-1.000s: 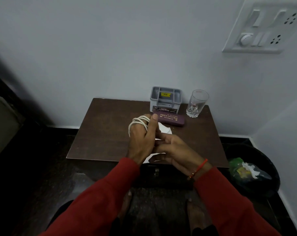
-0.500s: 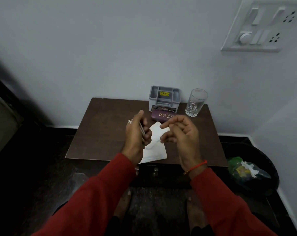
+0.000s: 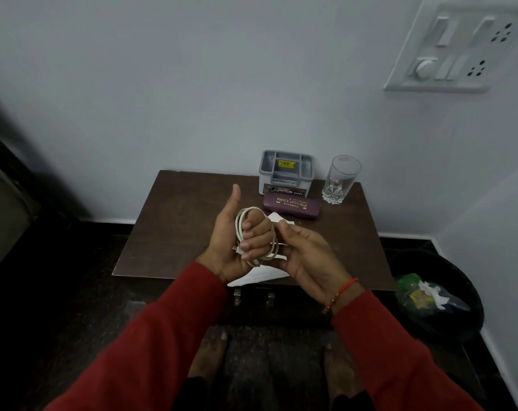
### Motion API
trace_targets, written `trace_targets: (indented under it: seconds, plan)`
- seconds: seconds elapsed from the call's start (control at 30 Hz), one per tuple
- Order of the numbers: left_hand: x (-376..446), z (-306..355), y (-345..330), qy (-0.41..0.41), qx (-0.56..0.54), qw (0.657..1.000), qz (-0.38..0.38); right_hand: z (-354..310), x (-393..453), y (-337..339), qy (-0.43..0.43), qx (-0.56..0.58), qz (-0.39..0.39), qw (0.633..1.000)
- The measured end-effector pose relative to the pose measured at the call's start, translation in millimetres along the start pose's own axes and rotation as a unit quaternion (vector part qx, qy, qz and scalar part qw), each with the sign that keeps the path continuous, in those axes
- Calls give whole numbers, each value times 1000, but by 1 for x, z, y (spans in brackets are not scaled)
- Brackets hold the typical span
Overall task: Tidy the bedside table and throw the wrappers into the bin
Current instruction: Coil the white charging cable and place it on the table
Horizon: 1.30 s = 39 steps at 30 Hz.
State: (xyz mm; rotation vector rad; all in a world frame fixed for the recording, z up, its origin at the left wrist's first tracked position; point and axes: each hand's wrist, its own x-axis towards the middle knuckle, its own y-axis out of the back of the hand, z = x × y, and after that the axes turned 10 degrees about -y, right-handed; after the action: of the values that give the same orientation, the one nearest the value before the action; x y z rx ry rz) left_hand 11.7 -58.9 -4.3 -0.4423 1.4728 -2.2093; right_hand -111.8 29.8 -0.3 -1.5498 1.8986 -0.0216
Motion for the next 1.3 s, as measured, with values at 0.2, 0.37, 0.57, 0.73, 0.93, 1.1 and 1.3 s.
trace_targets:
  seconds: [0.2, 0.37, 0.57, 0.73, 0.93, 1.1, 1.3]
  plan:
    - [2, 3, 4, 16, 82, 991, 100, 10, 5, -4, 34, -26, 39, 998]
    - [1, 1, 0, 5, 128, 978, 162, 20, 10, -12, 77, -53, 102, 990]
    - [2, -11, 4, -131, 266, 889, 349, 21, 16, -17, 177, -104, 190, 960]
    - [6, -16, -3, -107, 306, 900, 290, 17, 19, -5, 224, -153, 228, 935]
    - [0, -23, -4, -160, 465, 844, 213, 12, 20, 6, 225, -157, 212, 938]
    - [6, -32, -4, -256, 410, 836, 259, 20, 21, -4, 211, -127, 191, 950]
    - [10, -39, -7, -317, 229, 874, 290, 30, 26, -17, 187, -4, 196, 963]
